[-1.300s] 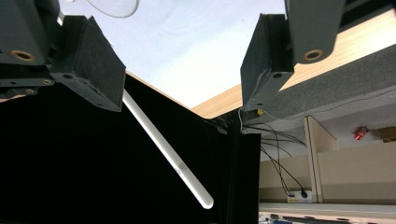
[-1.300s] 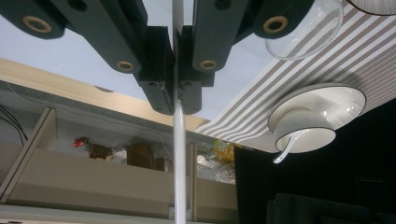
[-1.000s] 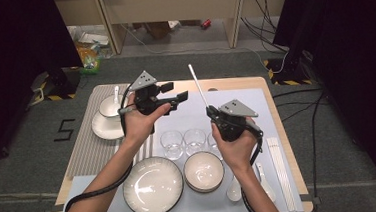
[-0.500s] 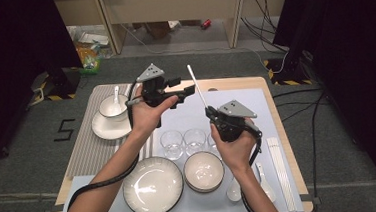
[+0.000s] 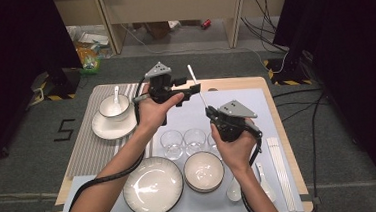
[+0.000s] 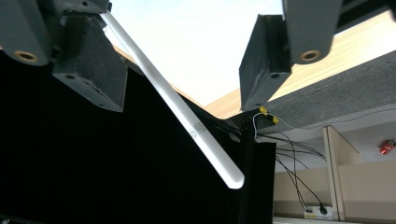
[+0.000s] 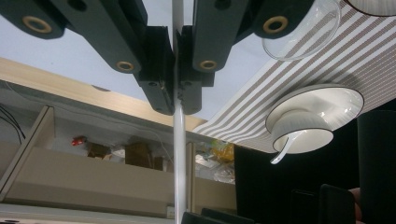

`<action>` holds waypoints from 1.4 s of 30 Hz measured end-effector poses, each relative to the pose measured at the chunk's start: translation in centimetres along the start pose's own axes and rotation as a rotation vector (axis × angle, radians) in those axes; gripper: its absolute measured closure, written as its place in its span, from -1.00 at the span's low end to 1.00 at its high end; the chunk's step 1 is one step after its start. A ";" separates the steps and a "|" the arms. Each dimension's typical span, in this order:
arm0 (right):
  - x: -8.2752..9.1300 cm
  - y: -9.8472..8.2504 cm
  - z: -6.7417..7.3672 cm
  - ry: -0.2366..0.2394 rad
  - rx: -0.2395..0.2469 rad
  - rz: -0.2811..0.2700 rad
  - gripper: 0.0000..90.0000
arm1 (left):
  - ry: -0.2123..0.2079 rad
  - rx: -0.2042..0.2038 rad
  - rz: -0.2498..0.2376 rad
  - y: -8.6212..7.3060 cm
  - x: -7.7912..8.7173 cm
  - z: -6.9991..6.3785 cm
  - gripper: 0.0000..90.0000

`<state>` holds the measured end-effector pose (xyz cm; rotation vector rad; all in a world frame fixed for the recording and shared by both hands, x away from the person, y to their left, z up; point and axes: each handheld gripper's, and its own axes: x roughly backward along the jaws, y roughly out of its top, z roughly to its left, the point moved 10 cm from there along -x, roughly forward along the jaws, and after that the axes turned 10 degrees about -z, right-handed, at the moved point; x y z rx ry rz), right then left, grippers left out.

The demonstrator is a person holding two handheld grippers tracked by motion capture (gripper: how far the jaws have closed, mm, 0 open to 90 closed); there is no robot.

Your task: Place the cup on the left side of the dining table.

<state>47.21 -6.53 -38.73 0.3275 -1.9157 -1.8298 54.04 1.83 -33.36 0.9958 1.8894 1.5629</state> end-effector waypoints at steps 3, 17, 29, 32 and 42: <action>0.0 0.0 0.1 0.000 -0.007 -0.001 0.91 | -0.009 -0.002 0.002 0.1 -0.1 -0.3 -0.19; 0.1 0.2 -0.1 -0.002 0.008 -0.011 0.91 | -0.024 0.005 -0.003 -0.1 -0.9 -0.8 0.10; 0.0 0.2 0.1 0.004 0.012 -0.016 0.91 | -0.034 0.041 -0.024 0.2 -0.9 -0.7 0.49; 0.1 0.2 0.1 0.005 0.008 -0.012 0.91 | -0.055 0.064 -0.037 0.4 -0.7 -1.0 0.57; 0.2 0.3 0.2 0.011 0.006 -0.011 0.90 | -0.147 0.111 -0.092 1.6 -0.2 -3.1 0.81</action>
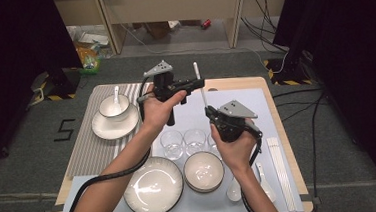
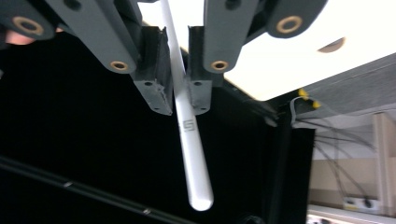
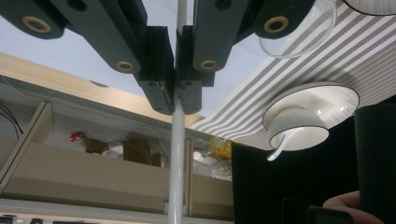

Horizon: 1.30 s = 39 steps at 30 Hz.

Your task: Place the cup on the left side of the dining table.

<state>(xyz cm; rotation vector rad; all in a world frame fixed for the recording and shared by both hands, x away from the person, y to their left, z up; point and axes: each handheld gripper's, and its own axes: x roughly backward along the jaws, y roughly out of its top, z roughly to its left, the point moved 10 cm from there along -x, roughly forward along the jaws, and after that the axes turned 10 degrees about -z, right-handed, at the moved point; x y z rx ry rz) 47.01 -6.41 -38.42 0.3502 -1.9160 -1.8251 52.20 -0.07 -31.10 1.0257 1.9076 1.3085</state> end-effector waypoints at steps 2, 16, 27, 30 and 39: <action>0.0 0.2 0.1 0.002 0.003 -0.009 0.90 | -0.021 0.002 -0.008 0.3 0.1 -0.7 0.84; 2.1 1.7 -0.3 0.012 -0.006 -0.085 0.43 | 0.034 -0.083 -0.075 2.9 1.8 0.0 0.85; 3.1 0.4 -2.9 -0.030 -0.052 -0.052 0.30 | 0.103 -0.148 -0.102 5.1 4.8 0.9 0.86; 3.3 -0.2 -3.6 -0.045 -0.056 -0.039 0.28 | 0.127 -0.156 -0.108 5.5 5.7 1.4 0.86; 3.8 -1.7 -5.4 -0.087 -0.070 -0.013 0.26 | 0.183 -0.168 -0.110 5.8 8.0 3.0 0.85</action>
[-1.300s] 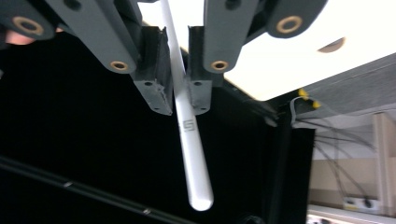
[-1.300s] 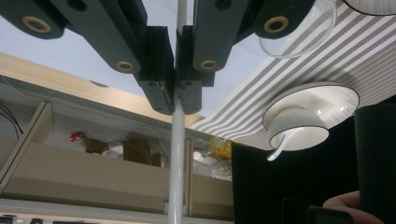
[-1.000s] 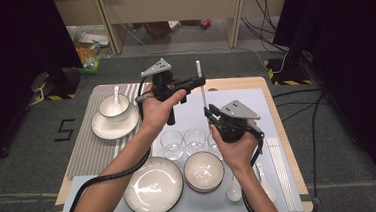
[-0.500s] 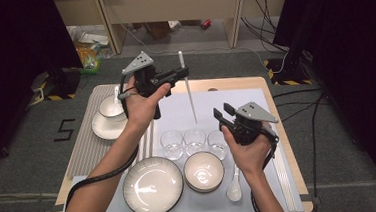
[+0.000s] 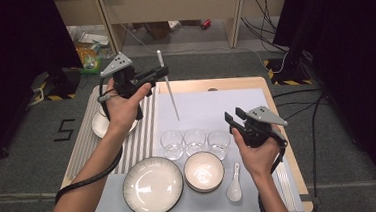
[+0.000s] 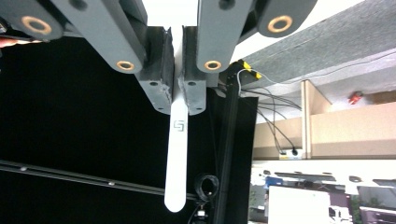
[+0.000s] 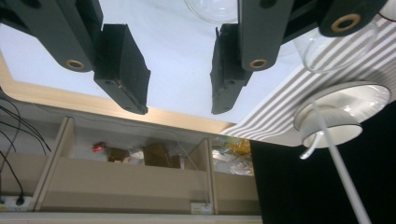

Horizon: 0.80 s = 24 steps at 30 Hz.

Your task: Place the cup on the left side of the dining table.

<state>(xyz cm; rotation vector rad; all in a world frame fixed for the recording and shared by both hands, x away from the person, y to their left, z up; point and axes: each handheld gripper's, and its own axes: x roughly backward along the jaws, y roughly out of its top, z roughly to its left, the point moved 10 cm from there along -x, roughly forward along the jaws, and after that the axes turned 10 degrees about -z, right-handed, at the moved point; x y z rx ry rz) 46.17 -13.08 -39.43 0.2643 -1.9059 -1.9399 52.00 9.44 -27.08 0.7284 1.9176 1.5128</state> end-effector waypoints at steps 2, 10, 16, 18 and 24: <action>0.0 -0.4 -0.4 -0.010 -0.002 0.004 0.26 | 0.009 0.001 -0.001 0.0 0.4 0.5 0.86; 0.2 -1.2 -0.9 -0.021 -0.005 0.023 0.25 | 0.044 -0.001 -0.017 0.7 2.2 1.9 0.86; 0.5 -1.4 -1.4 -0.032 -0.014 0.026 0.24 | 0.072 -0.012 -0.023 1.1 3.7 3.0 0.86; 0.6 -1.4 -1.6 -0.035 -0.012 0.025 0.24 | 0.081 -0.016 -0.021 1.1 4.1 3.4 0.86; 0.7 -1.4 -1.7 -0.039 -0.017 0.024 0.24 | 0.104 -0.013 -0.022 1.0 5.2 4.2 0.86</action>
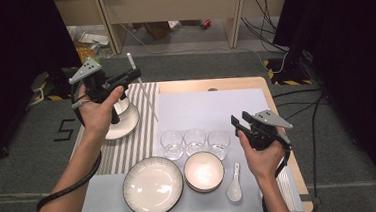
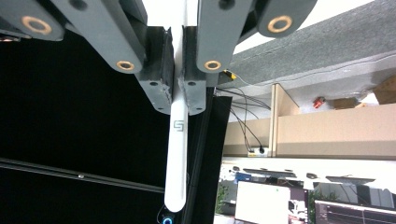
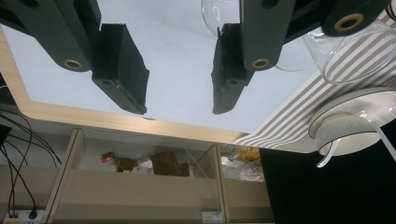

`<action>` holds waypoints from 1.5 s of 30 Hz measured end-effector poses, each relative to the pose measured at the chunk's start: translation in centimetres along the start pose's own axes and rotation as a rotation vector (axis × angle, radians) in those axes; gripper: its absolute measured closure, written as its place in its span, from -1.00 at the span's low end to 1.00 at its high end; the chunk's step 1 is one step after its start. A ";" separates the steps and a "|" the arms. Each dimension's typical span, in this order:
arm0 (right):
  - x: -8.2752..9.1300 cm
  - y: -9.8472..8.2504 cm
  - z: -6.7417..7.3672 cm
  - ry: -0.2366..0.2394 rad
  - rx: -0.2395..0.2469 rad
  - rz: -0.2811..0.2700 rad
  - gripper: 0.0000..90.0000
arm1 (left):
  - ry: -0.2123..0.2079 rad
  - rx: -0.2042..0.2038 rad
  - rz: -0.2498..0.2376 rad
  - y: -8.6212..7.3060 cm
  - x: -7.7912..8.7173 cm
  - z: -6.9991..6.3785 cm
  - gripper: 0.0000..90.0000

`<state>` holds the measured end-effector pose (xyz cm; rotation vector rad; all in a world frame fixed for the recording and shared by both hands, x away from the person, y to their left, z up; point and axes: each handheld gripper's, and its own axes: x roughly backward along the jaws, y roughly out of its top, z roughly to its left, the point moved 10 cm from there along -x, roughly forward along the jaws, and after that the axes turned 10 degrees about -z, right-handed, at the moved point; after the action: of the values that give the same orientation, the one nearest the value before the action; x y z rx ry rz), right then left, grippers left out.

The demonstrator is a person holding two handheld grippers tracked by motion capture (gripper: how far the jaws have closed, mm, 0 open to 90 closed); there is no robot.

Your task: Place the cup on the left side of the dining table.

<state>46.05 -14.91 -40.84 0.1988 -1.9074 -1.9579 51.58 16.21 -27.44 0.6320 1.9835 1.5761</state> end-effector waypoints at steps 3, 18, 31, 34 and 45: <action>0.1 0.0 0.0 -0.002 0.000 -0.001 0.24 | 0.010 0.000 -0.002 0.0 0.5 0.4 0.86; 0.3 -0.2 -0.1 -0.008 -0.008 0.005 0.23 | 0.075 -0.005 0.003 -0.5 3.4 3.0 0.86; 0.3 -0.2 0.0 -0.007 -0.003 0.007 0.22 | 0.129 -0.012 0.013 -1.2 5.3 5.1 0.86; 0.3 -0.2 -0.1 -0.008 -0.002 0.005 0.22 | 0.140 -0.005 0.015 -1.6 5.7 5.6 0.85; 0.3 -0.3 -0.1 -0.008 -0.002 0.005 0.22 | 0.181 0.012 0.024 -2.7 7.4 7.3 0.86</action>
<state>45.75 -15.12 -41.10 0.1855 -1.9092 -1.9605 50.66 25.80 -32.26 0.5361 2.1240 1.6897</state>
